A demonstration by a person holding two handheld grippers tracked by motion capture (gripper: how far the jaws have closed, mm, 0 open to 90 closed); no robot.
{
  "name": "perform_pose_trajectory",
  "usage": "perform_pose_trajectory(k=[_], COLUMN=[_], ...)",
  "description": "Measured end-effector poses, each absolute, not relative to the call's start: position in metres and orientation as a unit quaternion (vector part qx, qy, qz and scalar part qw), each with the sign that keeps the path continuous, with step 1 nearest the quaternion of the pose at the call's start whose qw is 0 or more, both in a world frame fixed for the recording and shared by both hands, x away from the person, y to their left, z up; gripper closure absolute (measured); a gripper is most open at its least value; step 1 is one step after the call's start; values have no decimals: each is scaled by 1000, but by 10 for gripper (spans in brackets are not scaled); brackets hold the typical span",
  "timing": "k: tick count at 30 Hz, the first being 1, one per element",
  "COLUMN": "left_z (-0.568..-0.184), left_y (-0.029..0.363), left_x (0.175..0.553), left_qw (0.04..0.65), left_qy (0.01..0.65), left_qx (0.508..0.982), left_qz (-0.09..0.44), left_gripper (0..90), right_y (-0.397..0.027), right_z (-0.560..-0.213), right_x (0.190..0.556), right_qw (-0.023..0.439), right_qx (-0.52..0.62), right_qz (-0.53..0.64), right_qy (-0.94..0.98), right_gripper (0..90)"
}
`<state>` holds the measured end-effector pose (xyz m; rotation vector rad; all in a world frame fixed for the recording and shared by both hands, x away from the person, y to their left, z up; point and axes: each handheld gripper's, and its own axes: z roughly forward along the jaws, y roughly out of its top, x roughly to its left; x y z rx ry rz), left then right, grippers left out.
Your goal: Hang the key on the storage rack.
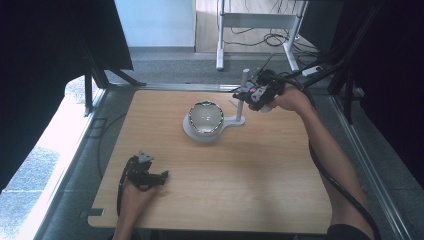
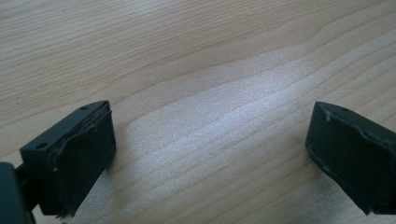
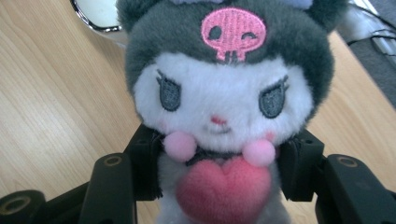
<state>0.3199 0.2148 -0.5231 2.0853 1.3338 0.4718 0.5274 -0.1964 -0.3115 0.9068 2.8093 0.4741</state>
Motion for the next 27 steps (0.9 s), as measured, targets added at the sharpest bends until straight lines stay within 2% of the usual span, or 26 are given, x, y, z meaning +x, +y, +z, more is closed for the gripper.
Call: perform_pose_trajectory(k=[13,19,27], left_z=[-523,-523,-523], left_y=[215,215,215], left_x=[320,320,320], left_qw=[307,307,307], left_qy=[504,505,505], left_qx=[787,787,787], left_qz=[180,179,179], left_gripper=[14,14,14], right_y=[-203,-214,-204], right_z=[-355,-367,-383], right_x=[533,539,540], right_qw=[61,73,85], right_qx=[314,332,318], right_qz=[139,145,160], right_qy=[937,929,931], right_gripper=[429,429,395])
